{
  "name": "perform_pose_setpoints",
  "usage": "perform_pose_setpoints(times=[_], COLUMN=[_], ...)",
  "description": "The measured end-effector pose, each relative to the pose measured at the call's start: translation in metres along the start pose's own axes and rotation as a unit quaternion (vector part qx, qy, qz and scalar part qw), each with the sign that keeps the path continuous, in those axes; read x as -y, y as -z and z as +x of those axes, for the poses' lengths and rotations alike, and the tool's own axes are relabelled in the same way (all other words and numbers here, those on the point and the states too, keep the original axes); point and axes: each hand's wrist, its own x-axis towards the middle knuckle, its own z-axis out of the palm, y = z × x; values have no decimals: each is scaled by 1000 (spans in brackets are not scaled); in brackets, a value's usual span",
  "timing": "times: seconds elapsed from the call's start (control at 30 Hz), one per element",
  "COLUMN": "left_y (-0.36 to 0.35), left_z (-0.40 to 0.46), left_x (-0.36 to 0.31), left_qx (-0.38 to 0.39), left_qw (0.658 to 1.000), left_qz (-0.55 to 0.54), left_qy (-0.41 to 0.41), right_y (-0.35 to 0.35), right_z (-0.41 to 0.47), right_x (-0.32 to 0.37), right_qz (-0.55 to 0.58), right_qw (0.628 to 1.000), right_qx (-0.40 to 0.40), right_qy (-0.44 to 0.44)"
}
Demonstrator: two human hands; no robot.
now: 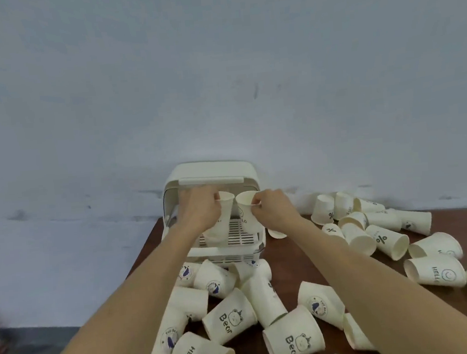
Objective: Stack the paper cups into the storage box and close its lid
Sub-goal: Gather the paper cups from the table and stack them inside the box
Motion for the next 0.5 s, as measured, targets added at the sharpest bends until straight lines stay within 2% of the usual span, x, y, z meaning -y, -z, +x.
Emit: perform_pose_setpoints(times=[0.3, 0.5], left_y=[8, -1], left_z=[-7, -10], left_x=[63, 79], left_qx=[-37, -70], left_qw=[997, 996], left_qz=[33, 0], left_qy=[63, 52], right_y=[-53, -81], right_z=[18, 16], right_x=[47, 49], right_qz=[20, -34], right_qw=[998, 996], right_qx=[4, 68], right_qy=[57, 43])
